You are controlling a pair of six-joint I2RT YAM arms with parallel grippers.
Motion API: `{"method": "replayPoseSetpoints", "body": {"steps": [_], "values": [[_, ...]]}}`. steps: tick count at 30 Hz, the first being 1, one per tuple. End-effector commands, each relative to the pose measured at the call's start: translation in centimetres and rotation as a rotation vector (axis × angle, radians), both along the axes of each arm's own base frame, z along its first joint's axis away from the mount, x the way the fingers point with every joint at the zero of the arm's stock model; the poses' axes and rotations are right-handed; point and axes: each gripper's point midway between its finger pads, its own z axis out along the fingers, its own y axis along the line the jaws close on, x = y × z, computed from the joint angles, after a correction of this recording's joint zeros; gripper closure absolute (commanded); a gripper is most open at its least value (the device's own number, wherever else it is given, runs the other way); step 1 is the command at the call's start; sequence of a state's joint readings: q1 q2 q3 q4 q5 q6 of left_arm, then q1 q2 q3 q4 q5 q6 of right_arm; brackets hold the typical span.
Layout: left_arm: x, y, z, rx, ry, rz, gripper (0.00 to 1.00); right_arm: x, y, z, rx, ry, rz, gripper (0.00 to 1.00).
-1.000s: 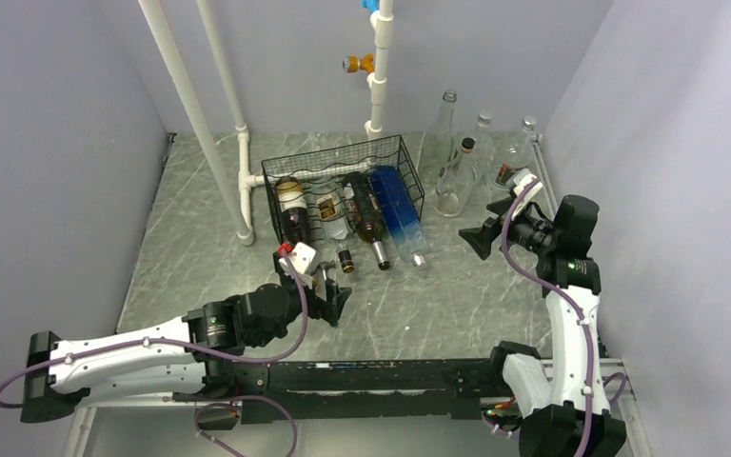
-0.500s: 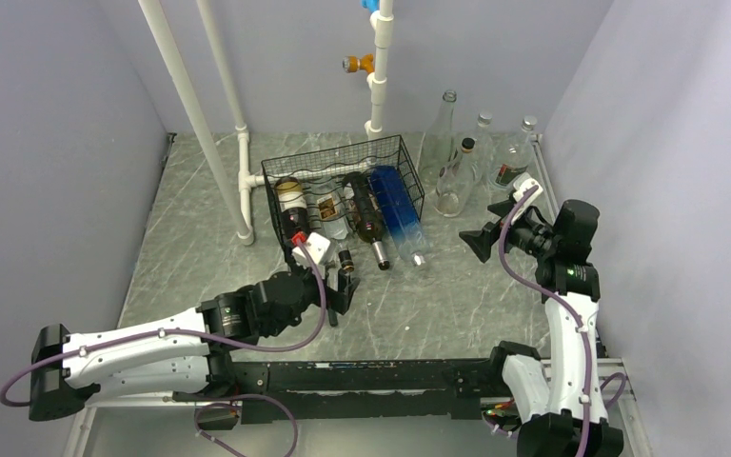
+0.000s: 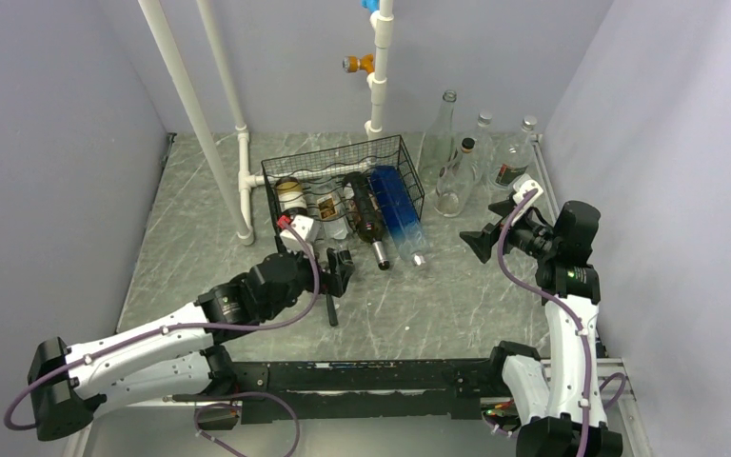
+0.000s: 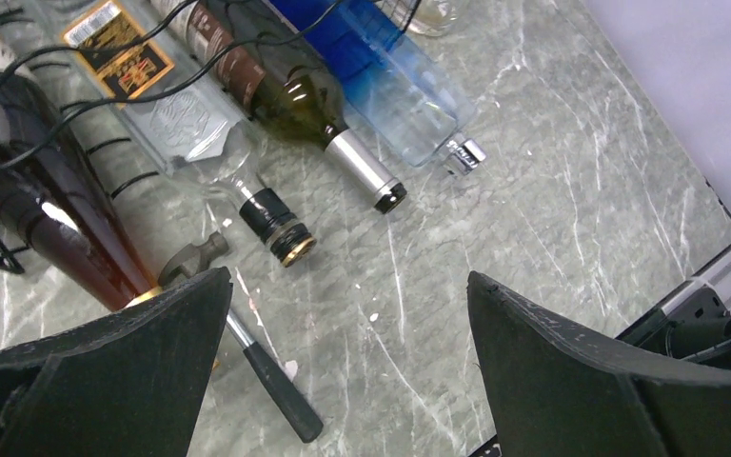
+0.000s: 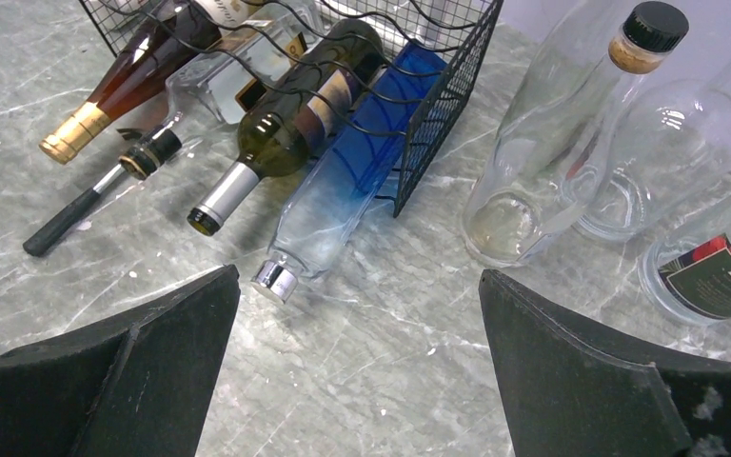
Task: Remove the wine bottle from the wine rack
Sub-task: Pick up the wine bottle from the wine rack.
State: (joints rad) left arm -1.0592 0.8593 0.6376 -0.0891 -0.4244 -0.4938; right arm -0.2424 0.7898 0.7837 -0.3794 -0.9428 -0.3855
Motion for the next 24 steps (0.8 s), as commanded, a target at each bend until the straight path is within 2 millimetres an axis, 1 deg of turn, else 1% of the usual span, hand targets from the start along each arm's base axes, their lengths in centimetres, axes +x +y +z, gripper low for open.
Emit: {"method": "replayPoseSetpoints", "body": {"steps": [1,5,9,11,17,24], "values": [[0.1,0.3,-1.5,-0.074,0.121,0.04,0.01,0.3,-0.1,0.7,-0.019,-0.053,0.008,0.0],[0.4,1.7,-3.0,-0.058,0.183,0.118,0.01,0.3,0.1,0.8,-0.018,-0.052,0.016,0.0],[1.1,3.7,-4.5,-0.009,0.212,0.225,0.01,0.3,0.2,0.7,-0.023,-0.051,0.02,0.0],[1.6,4.4,-5.2,0.014,0.219,0.261,0.01,0.3,0.1,0.6,-0.027,-0.053,0.016,0.0],[2.8,5.0,-6.6,0.077,0.226,0.311,0.01,0.1,0.3,0.4,-0.019,-0.054,0.029,0.0],[2.8,5.4,-7.3,0.109,0.236,0.311,0.01,0.1,0.4,0.3,-0.019,-0.054,0.032,0.0]]}}
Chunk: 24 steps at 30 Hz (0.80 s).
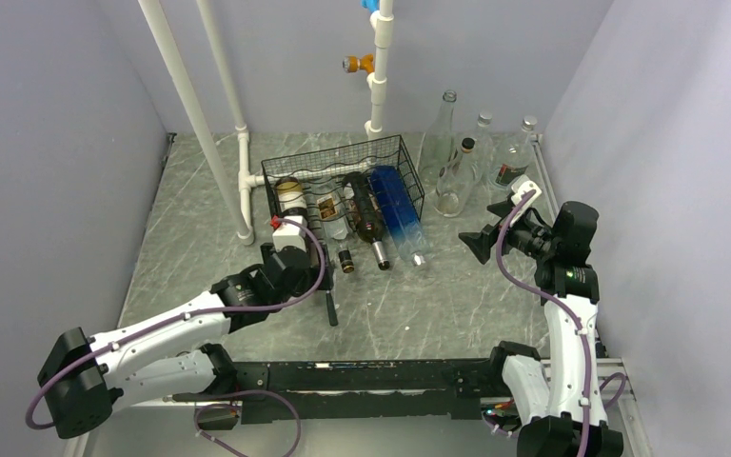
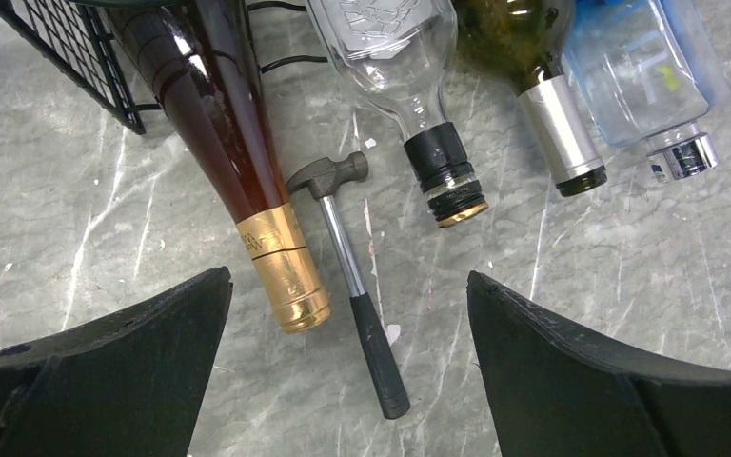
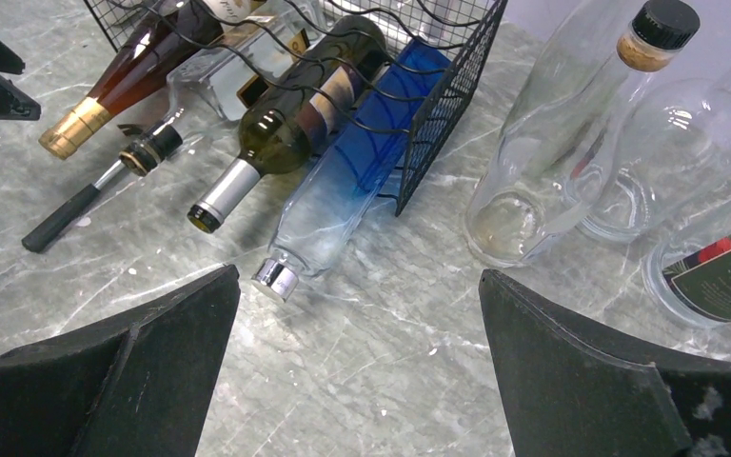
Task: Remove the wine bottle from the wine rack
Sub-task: Pick up the wine bottle from the wine rack.
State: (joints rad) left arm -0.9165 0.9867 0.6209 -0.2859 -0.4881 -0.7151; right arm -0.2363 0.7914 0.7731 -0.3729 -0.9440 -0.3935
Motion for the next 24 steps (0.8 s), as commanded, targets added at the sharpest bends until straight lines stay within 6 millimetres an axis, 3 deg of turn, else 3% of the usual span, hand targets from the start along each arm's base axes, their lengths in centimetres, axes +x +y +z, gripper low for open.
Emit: {"method": "replayPoseSetpoints", "body": {"steps": [1,24], "values": [[0.4,0.4,0.5,-0.007,-0.024,0.02,0.01,0.1,0.2,0.6,-0.017,-0.055,0.022,0.0],[0.7,1.7,-1.1,0.015,-0.004,0.047,0.01,-0.1,0.4,0.6,-0.013,-0.06,0.034,0.0]]}}
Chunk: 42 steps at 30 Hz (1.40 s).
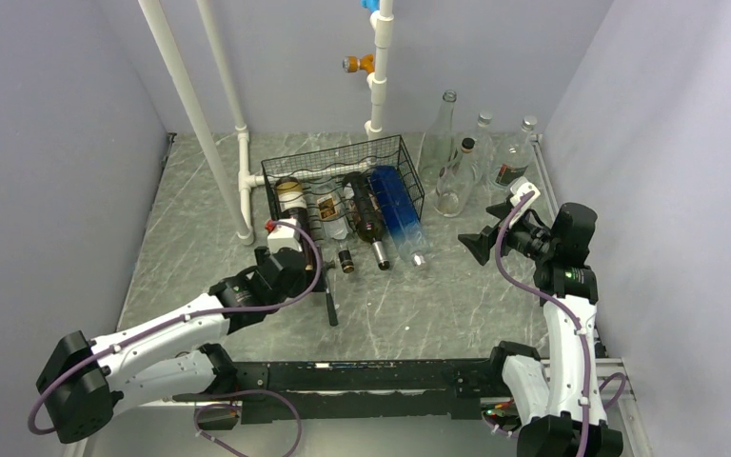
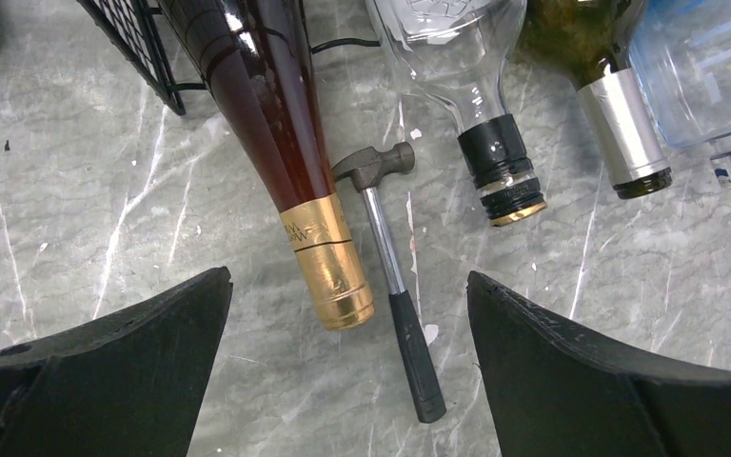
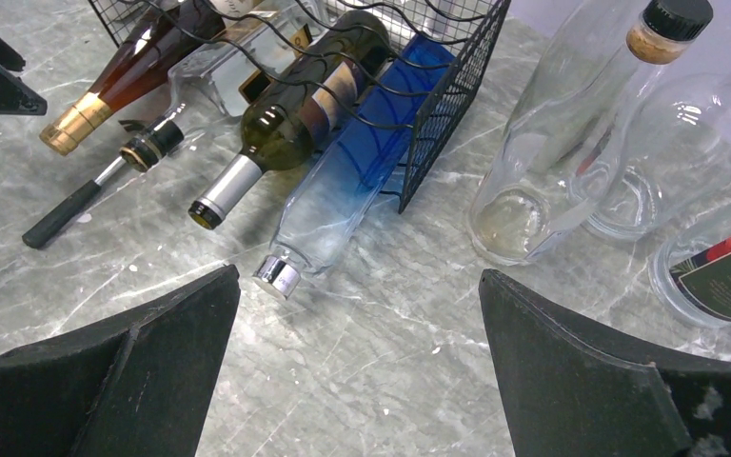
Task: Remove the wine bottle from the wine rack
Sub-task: Pick up the wine bottle from the wine rack.
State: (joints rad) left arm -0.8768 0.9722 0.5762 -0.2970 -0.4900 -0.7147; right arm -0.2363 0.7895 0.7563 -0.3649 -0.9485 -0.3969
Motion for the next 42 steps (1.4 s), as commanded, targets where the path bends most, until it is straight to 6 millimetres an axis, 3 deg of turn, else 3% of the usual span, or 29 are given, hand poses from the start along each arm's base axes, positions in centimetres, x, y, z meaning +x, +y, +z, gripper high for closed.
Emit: {"method": "replayPoseSetpoints", "body": {"steps": [1,33,42], "values": [[0.7,0.0,0.4,-0.019,-0.026,0.009,0.01,0.0,0.4,1.0,-0.013,-0.065,0.031,0.0],[5.5,0.4,-5.3,0.089,0.047,0.086,0.01,0.0,0.6,0.9,-0.017,-0.059,0.042,0.0],[6.4,0.2,-5.9,0.066,0.049,0.096,0.1,0.0,0.7,0.9,-0.019,-0.061,0.044,0.0]]}}
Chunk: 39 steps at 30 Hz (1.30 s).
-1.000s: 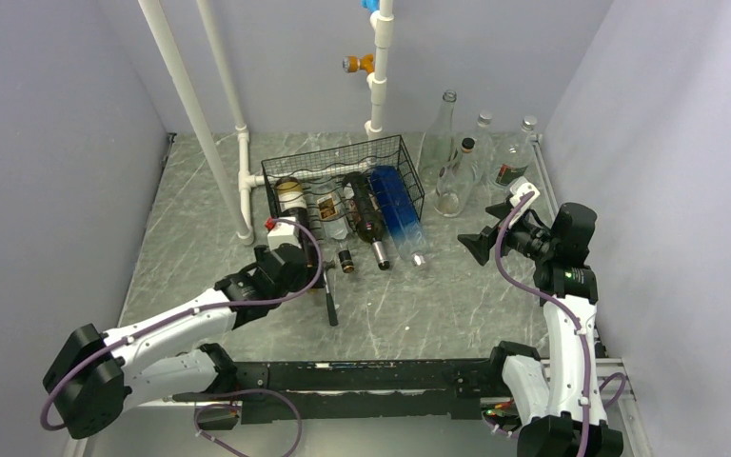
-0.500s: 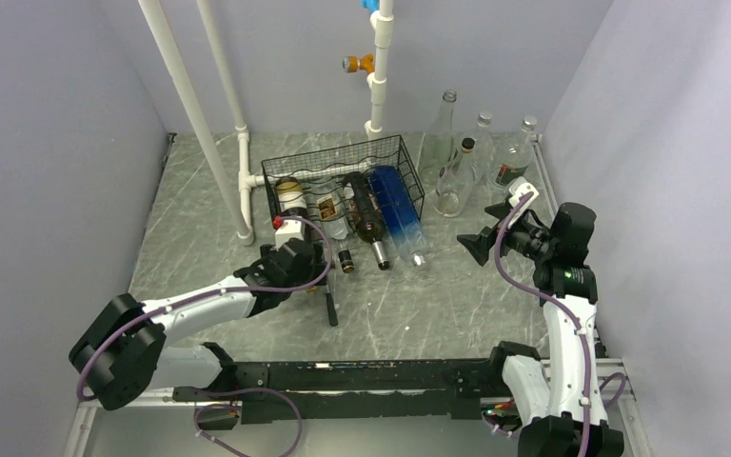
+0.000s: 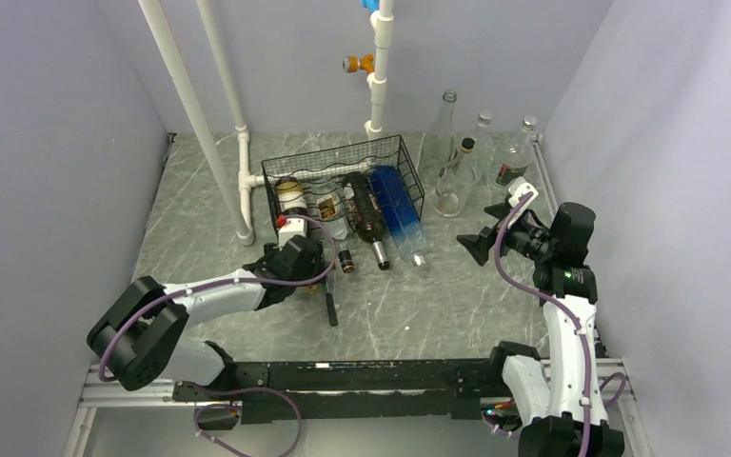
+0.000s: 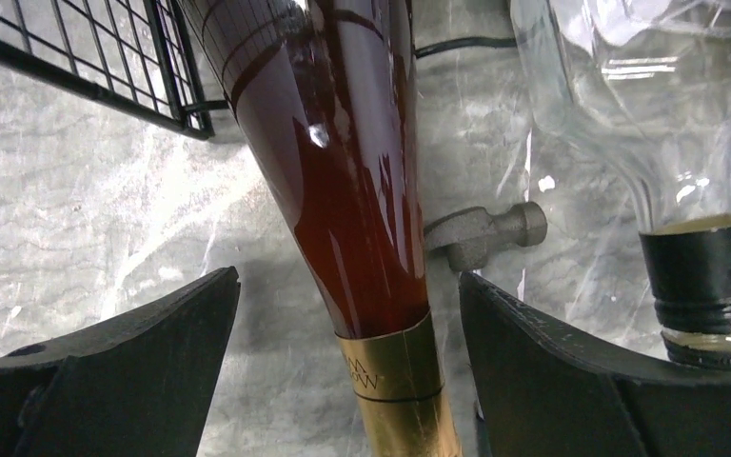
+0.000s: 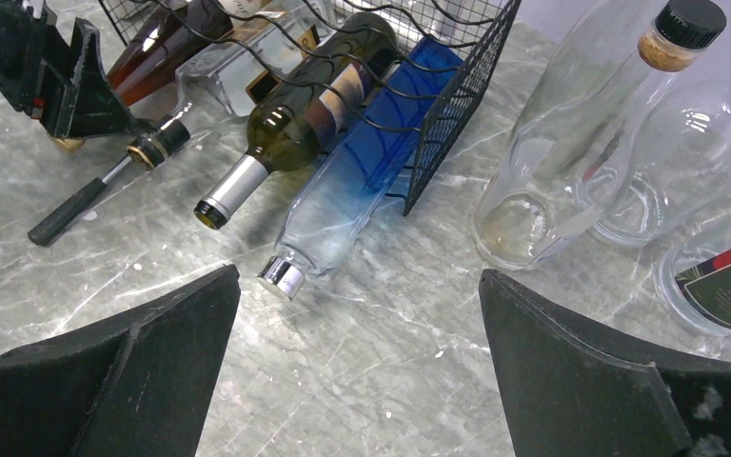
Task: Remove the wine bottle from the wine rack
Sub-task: Pick up the wine bottle from the wine rack.
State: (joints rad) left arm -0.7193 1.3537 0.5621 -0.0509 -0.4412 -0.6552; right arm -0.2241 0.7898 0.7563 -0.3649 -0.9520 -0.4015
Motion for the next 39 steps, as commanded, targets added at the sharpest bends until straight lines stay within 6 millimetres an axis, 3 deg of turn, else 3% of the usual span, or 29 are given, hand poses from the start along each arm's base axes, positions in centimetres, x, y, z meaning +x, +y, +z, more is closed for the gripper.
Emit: {"method": "replayPoseSetpoints", "body": {"steps": [1,39], "values": [[2.11,-1.08,1.95,-0.061,-0.075,0.013,0.1,0.05,0.32,0.92,-0.018,-0.06,0.028,0.0],[2.87,-0.18,1.06,-0.019,-0.054,0.047,0.42,0.01,0.4,0.9,-0.029,-0.063,0.03,0.0]]}}
